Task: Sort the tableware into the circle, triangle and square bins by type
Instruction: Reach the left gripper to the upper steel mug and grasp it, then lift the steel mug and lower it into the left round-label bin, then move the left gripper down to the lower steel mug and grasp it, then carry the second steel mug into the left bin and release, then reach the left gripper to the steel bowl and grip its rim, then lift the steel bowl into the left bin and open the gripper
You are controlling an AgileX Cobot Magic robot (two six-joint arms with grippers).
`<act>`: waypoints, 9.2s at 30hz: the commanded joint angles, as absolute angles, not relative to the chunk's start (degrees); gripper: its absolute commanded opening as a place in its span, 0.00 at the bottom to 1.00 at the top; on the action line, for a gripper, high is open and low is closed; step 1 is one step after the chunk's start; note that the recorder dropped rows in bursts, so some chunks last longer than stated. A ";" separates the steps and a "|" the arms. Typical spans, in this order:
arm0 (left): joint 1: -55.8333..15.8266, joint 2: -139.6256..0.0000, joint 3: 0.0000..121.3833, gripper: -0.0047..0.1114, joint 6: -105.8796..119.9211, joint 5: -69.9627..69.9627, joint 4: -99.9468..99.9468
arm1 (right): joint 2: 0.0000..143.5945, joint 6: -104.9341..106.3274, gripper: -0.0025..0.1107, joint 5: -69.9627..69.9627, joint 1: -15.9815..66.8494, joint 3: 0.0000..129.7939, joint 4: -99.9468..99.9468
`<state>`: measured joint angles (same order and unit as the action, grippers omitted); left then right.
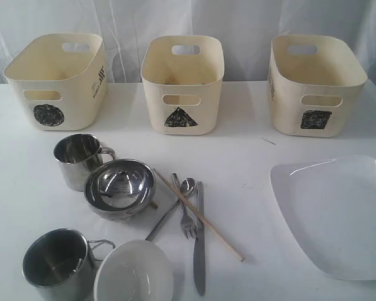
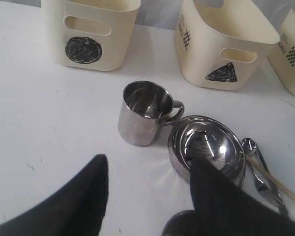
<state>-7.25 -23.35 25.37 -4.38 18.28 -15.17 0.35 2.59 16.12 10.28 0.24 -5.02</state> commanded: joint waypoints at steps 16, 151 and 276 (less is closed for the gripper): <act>-7.58 -91.06 70.65 0.55 9.43 29.30 -15.42 | 0.00 2.33 0.02 15.86 10.21 0.00 -5.38; -9.38 -84.08 48.73 0.04 35.75 38.23 -31.27 | 0.00 1.39 0.02 15.86 10.21 0.00 -5.29; -0.09 -112.37 103.43 0.32 38.19 29.04 -31.09 | 0.00 1.39 0.02 15.86 10.21 0.00 -5.29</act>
